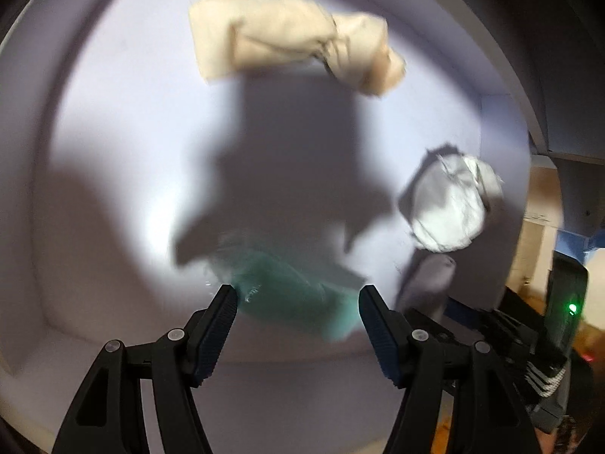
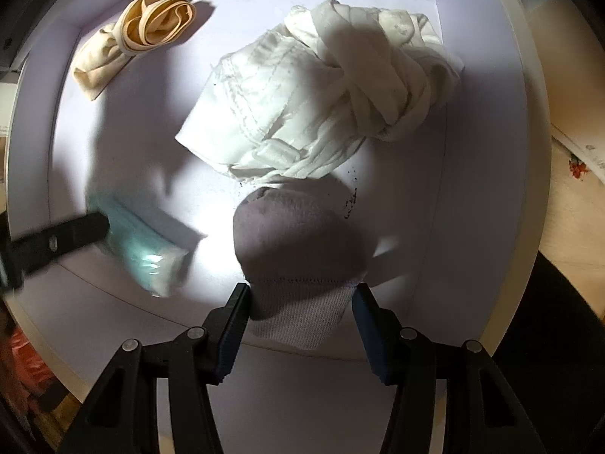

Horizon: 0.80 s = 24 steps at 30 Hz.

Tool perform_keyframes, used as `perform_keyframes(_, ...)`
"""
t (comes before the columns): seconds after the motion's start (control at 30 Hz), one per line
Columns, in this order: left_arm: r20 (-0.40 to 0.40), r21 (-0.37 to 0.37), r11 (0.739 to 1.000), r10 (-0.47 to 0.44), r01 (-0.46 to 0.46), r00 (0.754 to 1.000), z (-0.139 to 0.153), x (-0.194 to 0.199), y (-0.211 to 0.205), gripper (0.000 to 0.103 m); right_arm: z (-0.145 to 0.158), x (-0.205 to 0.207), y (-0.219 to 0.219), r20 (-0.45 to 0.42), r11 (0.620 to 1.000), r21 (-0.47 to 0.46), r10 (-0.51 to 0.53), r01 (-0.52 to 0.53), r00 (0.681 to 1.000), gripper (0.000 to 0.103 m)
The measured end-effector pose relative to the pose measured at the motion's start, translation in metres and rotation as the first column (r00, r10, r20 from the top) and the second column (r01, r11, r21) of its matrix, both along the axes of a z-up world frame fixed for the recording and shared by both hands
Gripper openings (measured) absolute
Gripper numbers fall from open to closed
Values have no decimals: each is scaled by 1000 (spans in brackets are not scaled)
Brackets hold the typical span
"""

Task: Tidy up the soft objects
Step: 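Grasp the teal plastic-wrapped package with the left gripper and lift it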

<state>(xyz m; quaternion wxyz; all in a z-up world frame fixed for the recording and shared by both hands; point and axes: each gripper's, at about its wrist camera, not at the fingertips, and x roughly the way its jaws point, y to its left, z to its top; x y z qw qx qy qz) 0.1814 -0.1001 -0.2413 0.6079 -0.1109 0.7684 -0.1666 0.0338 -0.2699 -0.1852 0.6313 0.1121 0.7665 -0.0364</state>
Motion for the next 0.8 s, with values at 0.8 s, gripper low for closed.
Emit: perform_keyframes(0.8, 170, 195, 737, -675, 647, 718, -17, -57, -89, 68, -10, 0, -6, -13, 998, 45, -36, 37, 999, 57)
